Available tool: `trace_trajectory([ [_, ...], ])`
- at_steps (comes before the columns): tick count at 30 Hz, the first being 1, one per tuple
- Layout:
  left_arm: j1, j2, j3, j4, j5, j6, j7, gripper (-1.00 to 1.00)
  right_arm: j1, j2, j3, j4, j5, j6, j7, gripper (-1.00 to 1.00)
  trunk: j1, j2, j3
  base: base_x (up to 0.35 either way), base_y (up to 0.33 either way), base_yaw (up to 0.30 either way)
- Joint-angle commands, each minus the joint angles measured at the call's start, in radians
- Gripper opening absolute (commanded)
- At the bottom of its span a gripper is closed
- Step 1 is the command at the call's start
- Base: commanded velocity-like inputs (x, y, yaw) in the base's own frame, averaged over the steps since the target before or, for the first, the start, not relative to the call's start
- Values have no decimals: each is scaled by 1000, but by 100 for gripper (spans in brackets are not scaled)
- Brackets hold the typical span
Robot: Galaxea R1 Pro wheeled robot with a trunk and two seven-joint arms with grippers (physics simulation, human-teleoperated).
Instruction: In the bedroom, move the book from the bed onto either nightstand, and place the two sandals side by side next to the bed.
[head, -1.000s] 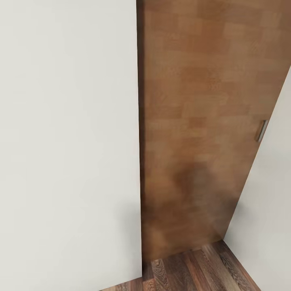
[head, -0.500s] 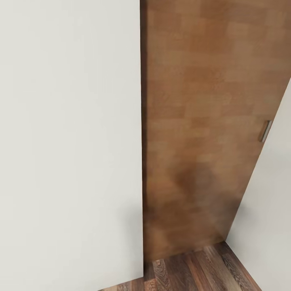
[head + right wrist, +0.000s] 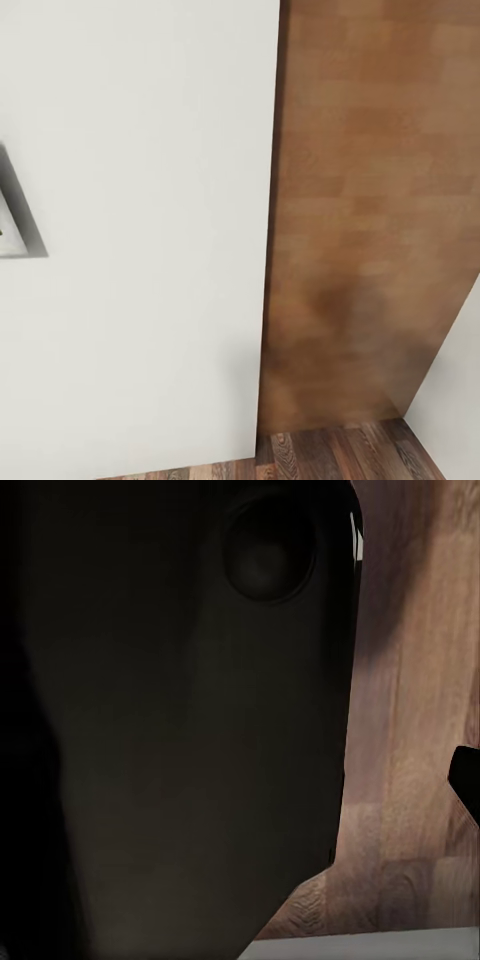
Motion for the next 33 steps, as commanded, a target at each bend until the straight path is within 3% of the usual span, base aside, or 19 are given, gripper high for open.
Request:
trace_trajectory([
  [1,0,0,0,-1,0,0,0,100,-1,0,0,1,-1,1,1,100,0,0,-1,0,0,282],
  [33,0,0,-1,-1,0,0,0,100,-1,0,-1,0,-1,1,1,100,0,0,-1,0,0,286],
])
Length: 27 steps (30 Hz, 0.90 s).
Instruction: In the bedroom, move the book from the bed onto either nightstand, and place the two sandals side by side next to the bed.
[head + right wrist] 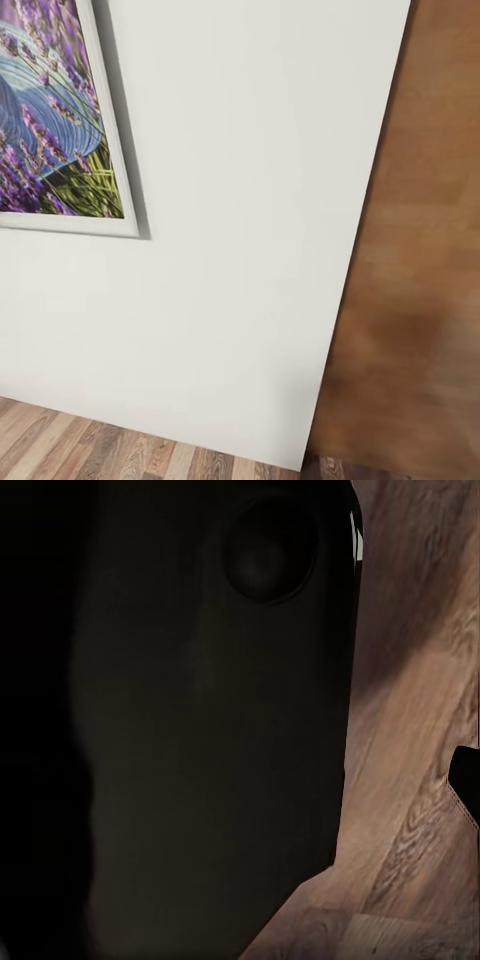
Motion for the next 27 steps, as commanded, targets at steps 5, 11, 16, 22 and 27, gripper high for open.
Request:
trace_trajectory([
  [5,0,0,0,0,0,1,0,100,-1,0,-1,0,-1,1,1,100,0,0,-1,0,0,288],
  [11,0,0,0,0,-1,1,0,100,-1,0,-1,0,-1,1,0,100,0,0,-1,0,0,288],
  [16,0,0,-1,0,0,1,0,100,-1,0,0,1,-1,1,0,100,0,0,-1,0,0,288],
  [22,0,0,-1,1,0,1,0,100,-1,0,-2,0,-1,1,0,100,0,0,-1,0,0,288],
  [27,0,0,-1,2,0,1,0,100,-1,0,-1,0,-1,1,2,100,0,0,-1,0,0,288],
])
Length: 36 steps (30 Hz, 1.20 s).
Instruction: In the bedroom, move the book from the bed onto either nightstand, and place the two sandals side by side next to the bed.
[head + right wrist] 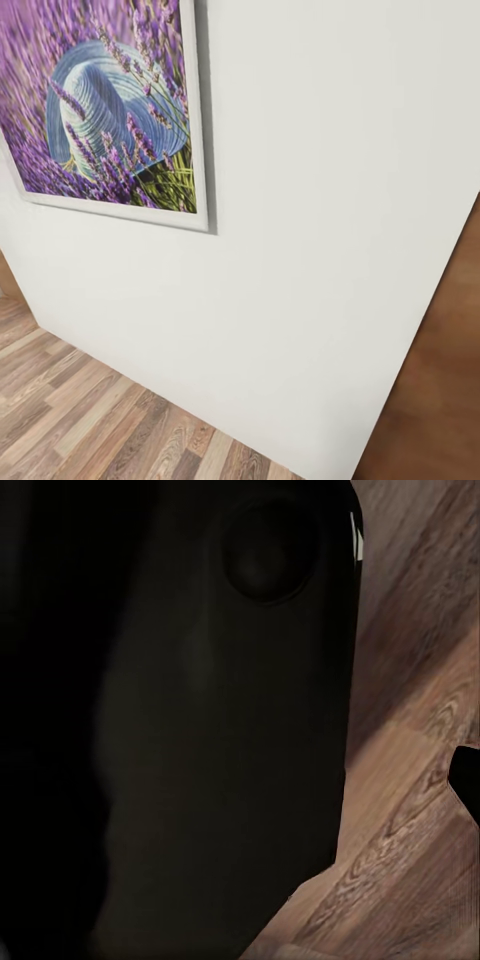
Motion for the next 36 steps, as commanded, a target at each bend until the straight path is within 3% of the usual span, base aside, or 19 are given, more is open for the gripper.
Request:
trace_trajectory([
  [1,0,0,0,-1,0,0,0,100,-1,0,1,1,-1,1,2,100,0,0,-1,0,0,288],
  [36,0,-2,-1,-1,0,1,0,100,-1,0,-1,1,-1,0,4,100,0,0,-1,0,0,289],
])
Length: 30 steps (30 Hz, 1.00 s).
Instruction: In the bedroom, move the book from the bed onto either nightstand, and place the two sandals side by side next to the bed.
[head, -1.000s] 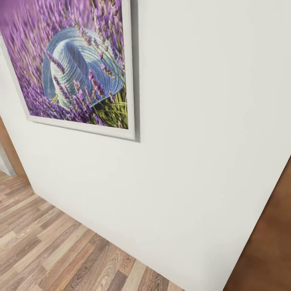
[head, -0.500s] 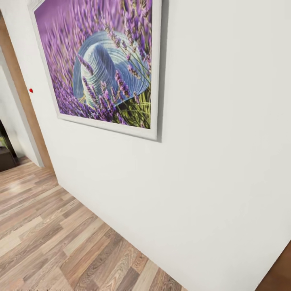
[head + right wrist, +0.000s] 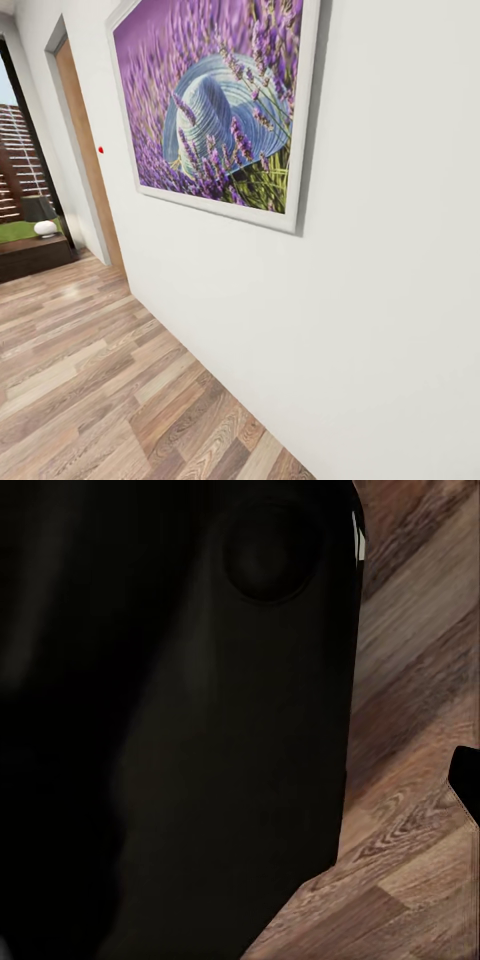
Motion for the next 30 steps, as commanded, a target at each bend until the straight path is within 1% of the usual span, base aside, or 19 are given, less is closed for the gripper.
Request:
trace_trajectory([
  [1,0,0,0,0,0,0,0,100,-1,0,-1,0,-1,1,1,100,0,0,-1,0,0,290],
  [25,0,0,0,-4,0,-1,0,100,-1,-2,-3,-1,2,-3,-6,100,0,0,-1,0,0,291],
  [30,0,1,1,-31,0,-2,0,100,-1,-5,-4,-11,4,-4,-6,100,0,0,-1,0,0,292],
])
